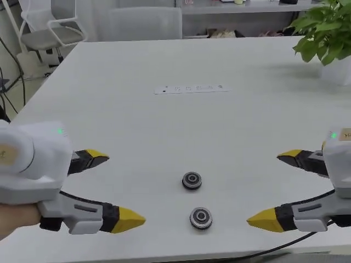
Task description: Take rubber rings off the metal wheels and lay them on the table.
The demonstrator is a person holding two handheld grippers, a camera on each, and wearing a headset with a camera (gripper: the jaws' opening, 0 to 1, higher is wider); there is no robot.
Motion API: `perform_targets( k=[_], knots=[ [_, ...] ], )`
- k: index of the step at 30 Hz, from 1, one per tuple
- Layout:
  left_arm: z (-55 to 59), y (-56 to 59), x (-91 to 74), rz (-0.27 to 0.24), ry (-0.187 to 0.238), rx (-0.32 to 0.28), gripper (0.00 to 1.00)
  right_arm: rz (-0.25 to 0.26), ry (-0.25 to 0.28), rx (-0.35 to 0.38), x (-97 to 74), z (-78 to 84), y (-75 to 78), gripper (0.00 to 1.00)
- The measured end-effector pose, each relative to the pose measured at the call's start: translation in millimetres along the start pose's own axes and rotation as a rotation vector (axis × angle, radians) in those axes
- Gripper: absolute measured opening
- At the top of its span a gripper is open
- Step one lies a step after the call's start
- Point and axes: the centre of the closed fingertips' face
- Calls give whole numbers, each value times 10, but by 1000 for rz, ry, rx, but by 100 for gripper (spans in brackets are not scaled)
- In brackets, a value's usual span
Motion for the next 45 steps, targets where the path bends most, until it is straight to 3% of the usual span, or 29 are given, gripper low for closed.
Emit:
perform_targets(
  k=[25, 45],
  knots=[
    [61, 42, 426, 82, -53, 54, 82, -68, -27, -33, 358, 152, 55, 90],
    [139, 229, 724, 177, -95, 127, 74, -142, -21, -107, 589, 195, -121, 81]
  ],
)
Point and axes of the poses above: the centre of the closed fingertips' face, and the gripper's own axes: x roughly forward along the fingers, y roughly to its right, z roughly out of its underside, and after that the axes turned 4 degrees about -y, right-handed
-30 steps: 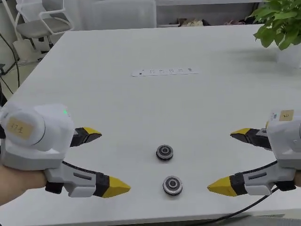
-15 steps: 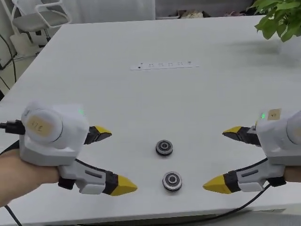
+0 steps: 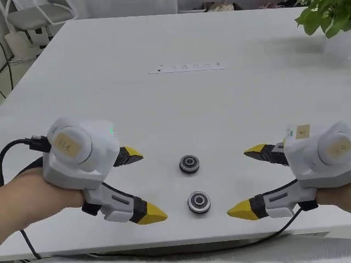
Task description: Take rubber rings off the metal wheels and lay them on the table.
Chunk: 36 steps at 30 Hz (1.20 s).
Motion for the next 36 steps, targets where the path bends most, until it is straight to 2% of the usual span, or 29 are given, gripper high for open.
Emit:
perform_targets(
  k=[20, 24, 32, 36],
  knots=[
    [-74, 146, 248, 68, 0, 12, 63, -66, 0, -87, 179, 65, -153, 62],
    [-85, 173, 286, 80, 0, 17, 60, -87, 12, -113, 197, 54, -204, 55],
    [-79, 236, 397, 112, -15, 35, 52, -115, 22, -133, 260, 41, -263, 46],
    [-72, 250, 438, 125, -24, 38, 48, -123, 24, -134, 287, 38, -275, 44]
  ],
)
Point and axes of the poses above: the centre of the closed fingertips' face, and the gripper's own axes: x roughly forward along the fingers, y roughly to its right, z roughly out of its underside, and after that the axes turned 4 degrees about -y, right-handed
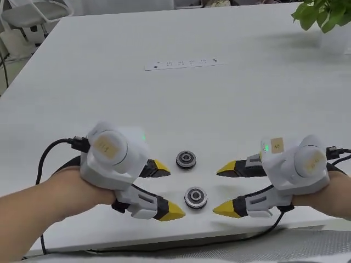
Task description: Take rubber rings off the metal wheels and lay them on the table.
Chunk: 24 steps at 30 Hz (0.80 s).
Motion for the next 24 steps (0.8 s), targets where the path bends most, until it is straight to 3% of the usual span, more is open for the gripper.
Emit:
perform_targets(
  k=[24],
  knots=[
    [-84, 104, 277, 66, -9, 9, 28, -22, -10, 16, 71, 43, -38, 42]
  ],
)
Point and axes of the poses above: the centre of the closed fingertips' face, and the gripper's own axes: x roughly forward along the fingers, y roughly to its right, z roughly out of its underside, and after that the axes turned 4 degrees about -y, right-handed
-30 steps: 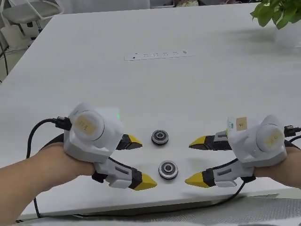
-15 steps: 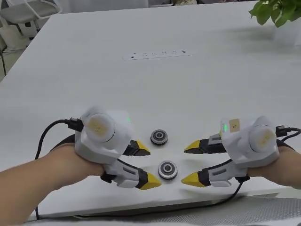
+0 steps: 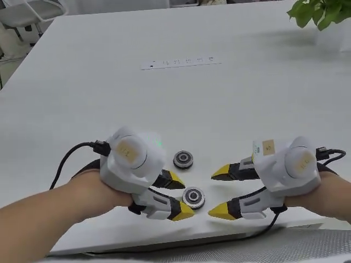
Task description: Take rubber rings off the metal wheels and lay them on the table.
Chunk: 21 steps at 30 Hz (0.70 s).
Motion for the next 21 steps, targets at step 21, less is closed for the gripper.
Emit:
perform_targets(
  k=[21],
  knots=[
    [-57, -47, 81, -27, 32, -18, 12, -8, -11, 3, 34, 30, -24, 42]
  ],
)
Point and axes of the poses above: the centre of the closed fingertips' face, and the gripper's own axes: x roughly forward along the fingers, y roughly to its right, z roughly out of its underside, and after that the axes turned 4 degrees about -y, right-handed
